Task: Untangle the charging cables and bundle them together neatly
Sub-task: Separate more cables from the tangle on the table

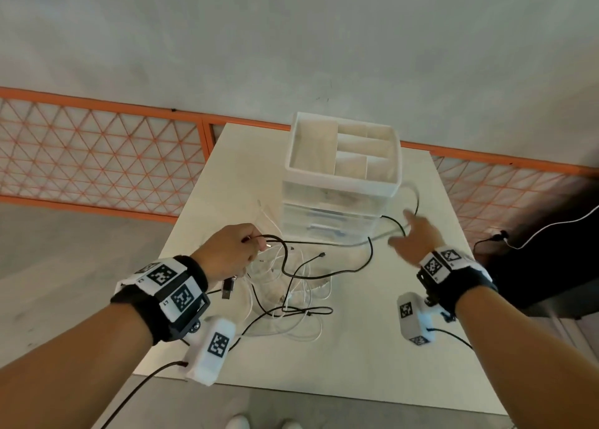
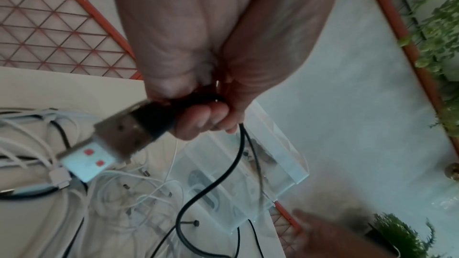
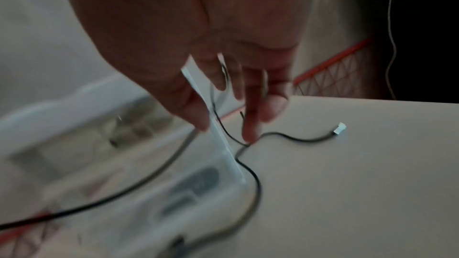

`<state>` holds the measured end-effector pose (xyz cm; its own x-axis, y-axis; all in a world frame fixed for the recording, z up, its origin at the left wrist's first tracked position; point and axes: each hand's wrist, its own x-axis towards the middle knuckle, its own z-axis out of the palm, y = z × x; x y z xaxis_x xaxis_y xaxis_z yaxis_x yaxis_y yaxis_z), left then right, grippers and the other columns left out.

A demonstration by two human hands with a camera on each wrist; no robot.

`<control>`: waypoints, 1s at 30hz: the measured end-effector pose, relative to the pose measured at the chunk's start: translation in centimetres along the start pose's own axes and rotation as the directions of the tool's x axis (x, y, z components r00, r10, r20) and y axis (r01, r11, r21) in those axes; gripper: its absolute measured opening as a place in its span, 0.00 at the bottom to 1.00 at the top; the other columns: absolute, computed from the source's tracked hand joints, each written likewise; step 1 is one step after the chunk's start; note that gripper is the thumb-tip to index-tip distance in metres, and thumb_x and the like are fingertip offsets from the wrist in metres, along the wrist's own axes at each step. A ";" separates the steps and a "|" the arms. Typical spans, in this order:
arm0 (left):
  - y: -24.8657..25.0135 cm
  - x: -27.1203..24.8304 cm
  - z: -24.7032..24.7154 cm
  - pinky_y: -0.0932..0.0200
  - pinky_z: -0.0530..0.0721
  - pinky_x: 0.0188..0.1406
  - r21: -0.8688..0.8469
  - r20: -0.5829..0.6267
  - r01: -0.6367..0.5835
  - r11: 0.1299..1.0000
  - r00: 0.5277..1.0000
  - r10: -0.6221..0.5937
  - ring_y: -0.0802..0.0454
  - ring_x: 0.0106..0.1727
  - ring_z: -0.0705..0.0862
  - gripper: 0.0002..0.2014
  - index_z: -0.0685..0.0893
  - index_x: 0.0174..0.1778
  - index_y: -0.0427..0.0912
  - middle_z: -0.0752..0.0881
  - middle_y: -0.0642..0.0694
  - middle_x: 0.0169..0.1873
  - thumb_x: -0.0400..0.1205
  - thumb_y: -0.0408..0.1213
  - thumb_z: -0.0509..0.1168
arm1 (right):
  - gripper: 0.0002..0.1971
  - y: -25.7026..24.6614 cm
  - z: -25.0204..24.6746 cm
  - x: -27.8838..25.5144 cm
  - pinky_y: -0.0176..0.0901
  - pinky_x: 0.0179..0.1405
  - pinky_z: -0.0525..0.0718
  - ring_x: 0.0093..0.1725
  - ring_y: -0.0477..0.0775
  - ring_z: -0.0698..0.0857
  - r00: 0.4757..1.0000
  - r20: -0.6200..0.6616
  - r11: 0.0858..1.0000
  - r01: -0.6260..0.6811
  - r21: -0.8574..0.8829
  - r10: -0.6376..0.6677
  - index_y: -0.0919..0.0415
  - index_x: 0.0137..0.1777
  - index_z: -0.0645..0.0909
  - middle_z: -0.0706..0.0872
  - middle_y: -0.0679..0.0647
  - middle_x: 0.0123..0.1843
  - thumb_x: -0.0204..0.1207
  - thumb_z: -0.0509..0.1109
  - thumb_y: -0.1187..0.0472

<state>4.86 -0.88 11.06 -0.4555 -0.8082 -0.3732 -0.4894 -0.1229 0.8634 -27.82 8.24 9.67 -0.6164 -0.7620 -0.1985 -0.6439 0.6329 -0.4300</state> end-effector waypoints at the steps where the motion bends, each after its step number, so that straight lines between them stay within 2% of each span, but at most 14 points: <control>1: -0.2 -0.1 0.0 0.60 0.66 0.24 -0.035 0.008 0.017 0.999 1.000 -0.016 0.53 0.24 0.66 0.09 0.83 0.44 0.35 0.74 0.48 0.23 0.87 0.29 0.59 | 0.41 0.5 1.1 -0.9 0.54 0.64 0.84 0.64 0.66 0.86 0.992 0.110 0.997 -0.048 -0.052 0.054 0.48 0.87 0.58 0.82 0.62 0.72 0.76 0.70 0.60; 4: -0.2 -0.3 -0.2 0.62 0.65 0.20 -0.008 -0.040 0.044 0.999 0.998 -0.044 0.53 0.23 0.66 0.08 0.83 0.41 0.37 0.72 0.49 0.23 0.86 0.34 0.64 | 0.33 0.8 4.1 -3.6 0.48 0.56 0.86 0.52 0.59 0.87 0.995 0.103 0.993 0.021 -0.114 -0.009 0.31 0.76 0.71 0.90 0.50 0.55 0.70 0.63 0.56; 6: 0.0 -0.1 -0.2 0.62 0.67 0.20 -0.040 -0.131 0.045 0.998 0.990 -0.050 0.53 0.22 0.67 0.10 0.81 0.38 0.38 0.71 0.49 0.24 0.84 0.37 0.66 | 0.18 0.2 6.4 -5.6 0.48 0.60 0.86 0.53 0.53 0.88 0.983 0.153 0.994 0.109 -0.024 -0.104 0.33 0.59 0.82 0.90 0.42 0.51 0.70 0.69 0.52; 8: 0.6 0.1 -0.4 0.62 0.66 0.19 -0.226 -0.222 0.019 0.974 0.973 -0.070 0.52 0.22 0.65 0.12 0.77 0.36 0.39 0.69 0.48 0.24 0.85 0.37 0.66 | 0.12 -0.4 9.3 -7.7 0.48 0.67 0.82 0.59 0.49 0.85 0.911 0.350 0.974 0.226 0.016 -0.218 0.35 0.54 0.83 0.87 0.39 0.60 0.71 0.76 0.45; 10: 1.6 0.1 -0.5 0.62 0.63 0.19 -0.441 -0.253 -0.040 0.896 0.964 -0.081 0.54 0.20 0.63 0.14 0.73 0.34 0.41 0.66 0.49 0.22 0.86 0.35 0.65 | 0.06 -1.0 11.6 -8.5 0.48 0.70 0.79 0.63 0.50 0.84 0.867 0.438 0.963 0.268 -0.011 -0.236 0.37 0.44 0.83 0.85 0.41 0.65 0.73 0.76 0.41; 12: 2.6 -0.1 -0.6 0.61 0.61 0.20 -0.554 -0.215 -0.087 0.828 0.976 -0.042 0.56 0.20 0.62 0.14 0.73 0.34 0.42 0.66 0.52 0.19 0.86 0.34 0.65 | 0.13 -2.0 11.6 -8.2 0.46 0.62 0.84 0.51 0.51 0.90 0.868 0.429 0.965 0.259 0.040 -0.251 0.43 0.34 0.82 0.91 0.47 0.53 0.79 0.71 0.42; 14: 3.2 -0.2 -0.6 0.59 0.61 0.22 -0.555 -0.189 -0.119 0.824 0.982 0.015 0.56 0.20 0.63 0.12 0.75 0.36 0.41 0.71 0.51 0.19 0.86 0.33 0.64 | 0.18 -3.4 10.2 -7.9 0.40 0.52 0.85 0.39 0.47 0.90 0.855 0.429 0.957 0.259 0.129 -0.290 0.48 0.36 0.86 0.92 0.46 0.41 0.81 0.67 0.40; 15: 3.3 -0.2 -0.5 0.59 0.61 0.23 -0.538 -0.187 -0.126 0.834 0.982 0.028 0.56 0.20 0.63 0.11 0.75 0.37 0.41 0.73 0.50 0.20 0.87 0.33 0.63 | 0.19 -4.0 9.3 -8.0 0.38 0.52 0.83 0.39 0.43 0.89 0.838 0.442 0.947 0.284 0.148 -0.320 0.48 0.40 0.87 0.91 0.44 0.41 0.79 0.67 0.35; 18: 2.7 -0.1 -0.6 0.58 0.61 0.24 -0.493 -0.167 -0.113 0.863 0.985 0.033 0.56 0.20 0.63 0.11 0.76 0.38 0.40 0.74 0.49 0.22 0.87 0.34 0.63 | 0.32 -4.8 8.8 -9.1 0.46 0.66 0.79 0.60 0.42 0.83 0.754 0.564 0.909 0.416 -0.013 -0.337 0.42 0.54 0.85 0.86 0.38 0.60 0.58 0.70 0.20; 19: 2.5 -0.1 -0.6 0.59 0.61 0.23 -0.483 -0.151 -0.106 0.869 0.988 0.036 0.56 0.20 0.63 0.11 0.77 0.37 0.40 0.73 0.49 0.22 0.86 0.34 0.63 | 0.34 -4.7 9.3 -9.8 0.49 0.68 0.78 0.65 0.46 0.81 0.718 0.640 0.884 0.451 -0.125 -0.276 0.40 0.58 0.84 0.84 0.39 0.65 0.57 0.72 0.22; 21: 1.7 0.0 -0.8 0.60 0.61 0.22 -0.460 -0.112 -0.095 0.883 0.993 0.049 0.56 0.21 0.61 0.11 0.78 0.36 0.40 0.69 0.50 0.21 0.86 0.33 0.65 | 0.25 -4.2 10.7 -10.5 0.48 0.66 0.79 0.65 0.50 0.81 0.679 0.712 0.841 0.481 -0.247 -0.179 0.42 0.59 0.86 0.83 0.41 0.63 0.64 0.78 0.32; 23: 0.9 0.0 -0.9 0.61 0.61 0.22 -0.431 -0.076 -0.086 0.898 0.995 0.059 0.56 0.21 0.61 0.12 0.78 0.35 0.41 0.67 0.52 0.19 0.85 0.33 0.66 | 0.13 -4.2 11.3 -10.3 0.46 0.59 0.83 0.58 0.52 0.86 0.706 0.692 0.860 0.440 -0.257 -0.154 0.47 0.48 0.90 0.87 0.45 0.56 0.71 0.76 0.41; 26: -0.3 0.0 -0.8 0.61 0.62 0.22 -0.393 -0.036 -0.067 0.917 0.998 0.058 0.56 0.21 0.62 0.11 0.77 0.36 0.39 0.67 0.55 0.17 0.85 0.32 0.66 | 0.15 -5.2 10.3 -9.2 0.50 0.59 0.85 0.56 0.53 0.87 0.744 0.638 0.887 0.412 -0.207 -0.197 0.47 0.33 0.84 0.90 0.48 0.54 0.75 0.71 0.40; 30: -1.0 0.5 -0.5 0.62 0.64 0.22 -0.380 -0.040 -0.069 0.922 0.997 0.059 0.55 0.22 0.63 0.09 0.79 0.39 0.37 0.69 0.55 0.18 0.84 0.34 0.66 | 0.22 -6.5 10.0 -10.0 0.48 0.61 0.83 0.57 0.45 0.85 0.708 0.656 0.858 0.482 -0.178 -0.261 0.43 0.48 0.86 0.87 0.38 0.54 0.64 0.75 0.27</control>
<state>5.49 -1.48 10.22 -0.4532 -0.8364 -0.3081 -0.1371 -0.2761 0.9513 -12.98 10.37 5.62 0.0291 -0.7946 -0.6065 -0.9302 0.2005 -0.3074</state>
